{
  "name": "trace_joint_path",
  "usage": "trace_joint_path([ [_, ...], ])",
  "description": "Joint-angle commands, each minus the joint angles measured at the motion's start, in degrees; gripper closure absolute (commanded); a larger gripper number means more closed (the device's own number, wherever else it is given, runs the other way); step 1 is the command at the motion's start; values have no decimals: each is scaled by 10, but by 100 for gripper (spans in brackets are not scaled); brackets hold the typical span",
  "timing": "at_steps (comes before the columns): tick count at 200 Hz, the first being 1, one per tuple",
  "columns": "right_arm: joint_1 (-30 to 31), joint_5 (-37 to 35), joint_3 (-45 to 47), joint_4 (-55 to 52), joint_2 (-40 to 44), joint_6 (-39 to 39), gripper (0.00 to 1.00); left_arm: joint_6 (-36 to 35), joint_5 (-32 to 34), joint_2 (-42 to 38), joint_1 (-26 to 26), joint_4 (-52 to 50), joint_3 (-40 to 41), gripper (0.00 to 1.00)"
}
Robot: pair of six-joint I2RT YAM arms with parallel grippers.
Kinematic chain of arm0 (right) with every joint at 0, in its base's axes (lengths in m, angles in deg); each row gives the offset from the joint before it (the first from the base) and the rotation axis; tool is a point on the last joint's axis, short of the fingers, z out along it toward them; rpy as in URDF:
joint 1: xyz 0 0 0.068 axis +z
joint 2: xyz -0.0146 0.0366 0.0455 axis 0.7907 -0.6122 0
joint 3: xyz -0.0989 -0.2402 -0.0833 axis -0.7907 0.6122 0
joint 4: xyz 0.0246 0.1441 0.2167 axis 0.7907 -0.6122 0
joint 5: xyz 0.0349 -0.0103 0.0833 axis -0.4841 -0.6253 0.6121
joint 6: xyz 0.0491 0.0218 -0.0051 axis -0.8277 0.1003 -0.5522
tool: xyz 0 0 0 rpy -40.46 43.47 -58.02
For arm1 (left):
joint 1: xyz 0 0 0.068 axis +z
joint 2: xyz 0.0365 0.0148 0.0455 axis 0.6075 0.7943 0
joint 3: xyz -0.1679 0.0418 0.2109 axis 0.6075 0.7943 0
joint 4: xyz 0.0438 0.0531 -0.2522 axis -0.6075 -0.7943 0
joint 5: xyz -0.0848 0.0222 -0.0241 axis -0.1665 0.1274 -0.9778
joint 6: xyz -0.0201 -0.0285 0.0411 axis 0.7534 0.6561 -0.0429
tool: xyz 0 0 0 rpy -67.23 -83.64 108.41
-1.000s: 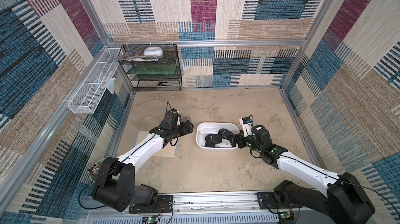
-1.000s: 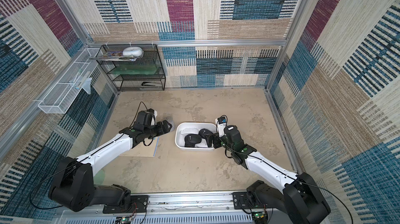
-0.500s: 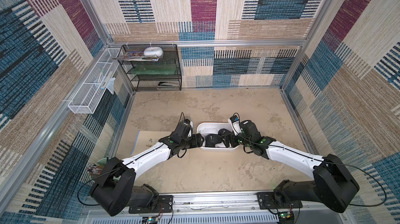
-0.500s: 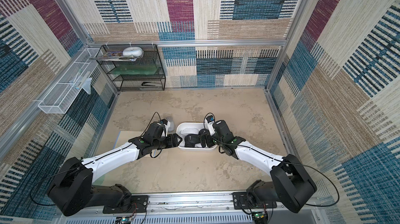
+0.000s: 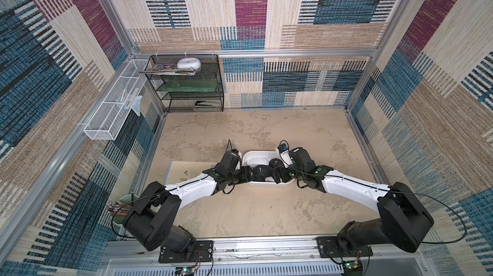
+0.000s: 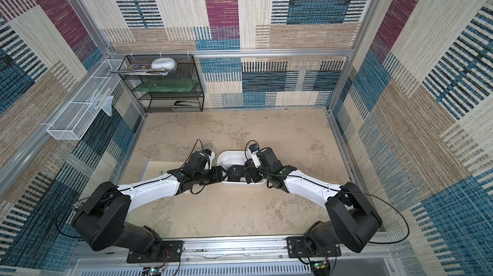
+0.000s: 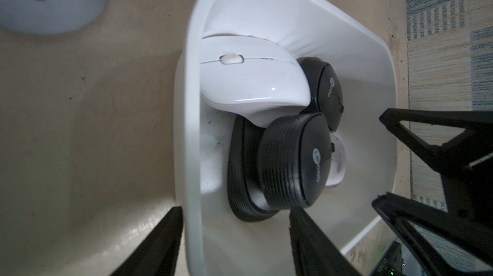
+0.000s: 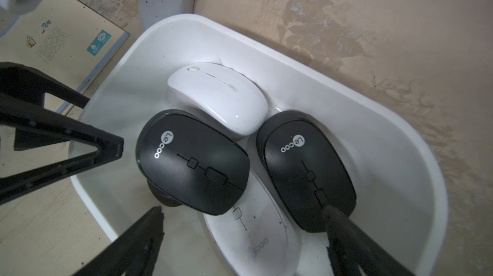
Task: Take out the mouse from the storage box
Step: Pick up the mouse from the storage box.
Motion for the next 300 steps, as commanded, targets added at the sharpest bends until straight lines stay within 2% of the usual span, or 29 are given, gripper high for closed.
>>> trace_joint_path([
  [1, 4, 2, -6, -7, -4, 10, 4, 13, -32, 15, -1, 48, -8, 35],
  [22, 7, 3, -7, -7, -10, 12, 5, 16, -40, 33, -1, 53, -20, 40],
  [82, 20, 14, -19, -13, -35, 26, 7, 3, -38, 53, -1, 37, -52, 43],
  [154, 20, -45, -39, -17, -78, 33, 7, 6, -64, 117, 0, 49, -99, 52],
  [242, 20, -61, -74, -13, -141, 35, 6, 6, -65, 108, 0, 53, -87, 51],
  [270, 21, -56, -74, -12, -143, 36, 8, 6, -65, 106, 0, 56, -84, 52],
  [300, 20, -47, -75, -19, -138, 32, 15, 7, -65, 105, 0, 57, -82, 51],
])
